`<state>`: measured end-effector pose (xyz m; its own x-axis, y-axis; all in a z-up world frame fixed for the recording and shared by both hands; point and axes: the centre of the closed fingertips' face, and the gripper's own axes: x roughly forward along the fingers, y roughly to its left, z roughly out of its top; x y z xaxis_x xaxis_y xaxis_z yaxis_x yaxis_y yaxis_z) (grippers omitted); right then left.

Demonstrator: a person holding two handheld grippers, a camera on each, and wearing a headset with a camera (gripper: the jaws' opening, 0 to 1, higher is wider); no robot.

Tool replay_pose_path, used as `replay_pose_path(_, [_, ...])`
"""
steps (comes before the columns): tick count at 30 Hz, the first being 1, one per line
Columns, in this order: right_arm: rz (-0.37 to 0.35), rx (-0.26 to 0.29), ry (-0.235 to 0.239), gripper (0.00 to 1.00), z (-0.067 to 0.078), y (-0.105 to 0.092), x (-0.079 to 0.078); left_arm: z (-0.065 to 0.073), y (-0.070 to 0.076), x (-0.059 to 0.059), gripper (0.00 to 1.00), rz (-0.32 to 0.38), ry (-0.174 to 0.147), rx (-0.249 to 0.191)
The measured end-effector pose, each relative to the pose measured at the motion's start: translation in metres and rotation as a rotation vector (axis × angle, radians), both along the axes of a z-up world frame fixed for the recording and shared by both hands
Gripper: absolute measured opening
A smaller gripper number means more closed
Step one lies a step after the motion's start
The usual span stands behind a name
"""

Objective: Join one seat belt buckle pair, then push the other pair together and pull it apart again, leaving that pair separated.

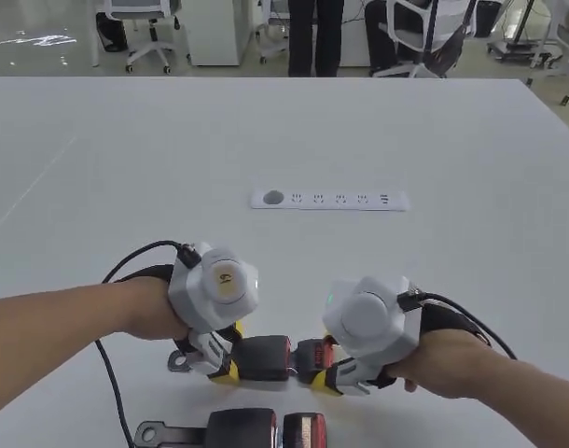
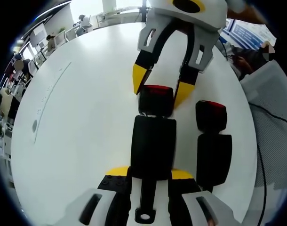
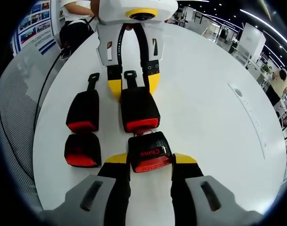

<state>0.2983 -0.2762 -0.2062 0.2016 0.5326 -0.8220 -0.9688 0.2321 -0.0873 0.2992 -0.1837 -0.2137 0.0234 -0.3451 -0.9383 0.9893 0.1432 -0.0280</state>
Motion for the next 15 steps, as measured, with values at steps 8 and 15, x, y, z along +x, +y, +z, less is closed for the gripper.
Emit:
replay_pose_path(8, [0.014, -0.006, -0.001, 0.30, -0.001, -0.015, 0.000, 0.000, -0.001, -0.001, 0.30, 0.009, 0.005, -0.006])
replay_pose_path(15, [0.041, 0.004, -0.018, 0.30, -0.001, -0.014, 0.001, 0.000, -0.002, -0.002, 0.30, -0.010, 0.003, 0.012])
